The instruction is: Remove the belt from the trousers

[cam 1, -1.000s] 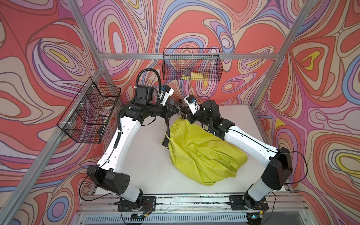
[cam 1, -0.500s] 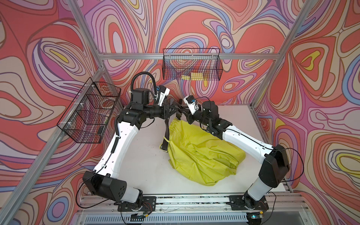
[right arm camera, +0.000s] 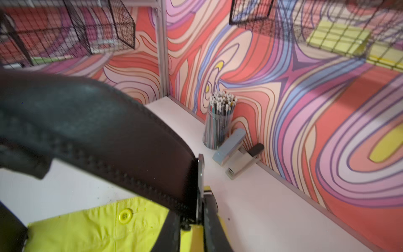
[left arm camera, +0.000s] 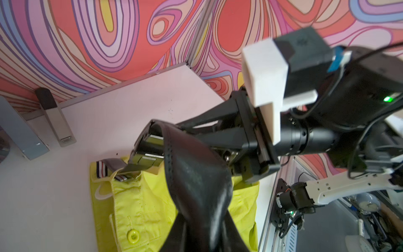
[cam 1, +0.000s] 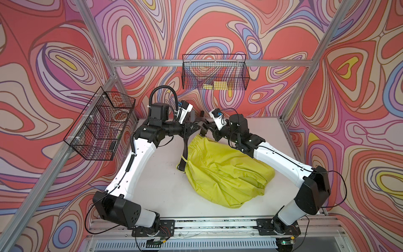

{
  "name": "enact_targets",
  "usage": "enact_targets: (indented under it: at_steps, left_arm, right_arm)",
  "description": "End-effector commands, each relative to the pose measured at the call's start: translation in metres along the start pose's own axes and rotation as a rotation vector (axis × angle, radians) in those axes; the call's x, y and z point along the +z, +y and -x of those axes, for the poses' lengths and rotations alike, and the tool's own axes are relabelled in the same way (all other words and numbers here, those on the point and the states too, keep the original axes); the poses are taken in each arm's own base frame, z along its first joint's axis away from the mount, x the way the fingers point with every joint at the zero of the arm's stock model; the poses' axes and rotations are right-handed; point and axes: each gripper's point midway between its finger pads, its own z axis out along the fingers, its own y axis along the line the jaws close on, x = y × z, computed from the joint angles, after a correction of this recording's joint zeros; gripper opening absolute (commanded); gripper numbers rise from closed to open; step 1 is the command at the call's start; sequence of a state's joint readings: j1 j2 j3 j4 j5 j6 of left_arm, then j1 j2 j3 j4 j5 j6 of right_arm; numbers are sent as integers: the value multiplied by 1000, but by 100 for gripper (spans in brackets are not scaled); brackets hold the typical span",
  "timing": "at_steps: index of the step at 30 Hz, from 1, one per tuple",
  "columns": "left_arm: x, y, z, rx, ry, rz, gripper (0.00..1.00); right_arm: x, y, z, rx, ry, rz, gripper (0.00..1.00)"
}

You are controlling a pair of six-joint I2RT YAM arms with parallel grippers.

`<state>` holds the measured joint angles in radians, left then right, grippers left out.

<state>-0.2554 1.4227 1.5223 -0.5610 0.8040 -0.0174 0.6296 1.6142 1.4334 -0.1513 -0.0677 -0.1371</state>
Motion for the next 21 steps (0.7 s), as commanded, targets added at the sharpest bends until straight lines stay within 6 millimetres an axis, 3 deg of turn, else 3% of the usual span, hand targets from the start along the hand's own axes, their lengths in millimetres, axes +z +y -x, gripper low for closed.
enact_targets:
  at_steps: [1,3,7,16,21]
  left_arm:
    - [-17,-8,24,255,-133,41,50]
    - [-14,-3,23,274,-152,55,62]
    - [-8,-1,27,311,-164,58,71]
    - [25,-22,29,336,-98,-9,76]
    - [42,-16,17,318,-61,0,77]
  right_arm:
    - [-21,-28,-57,-13,305,-182,0]
    - [-27,-27,-48,-35,333,-207,0]
    - [-32,-25,-34,-60,371,-236,0]
    - [-25,-16,-23,-52,403,-227,0]
    - [-25,-12,-20,-41,395,-207,0]
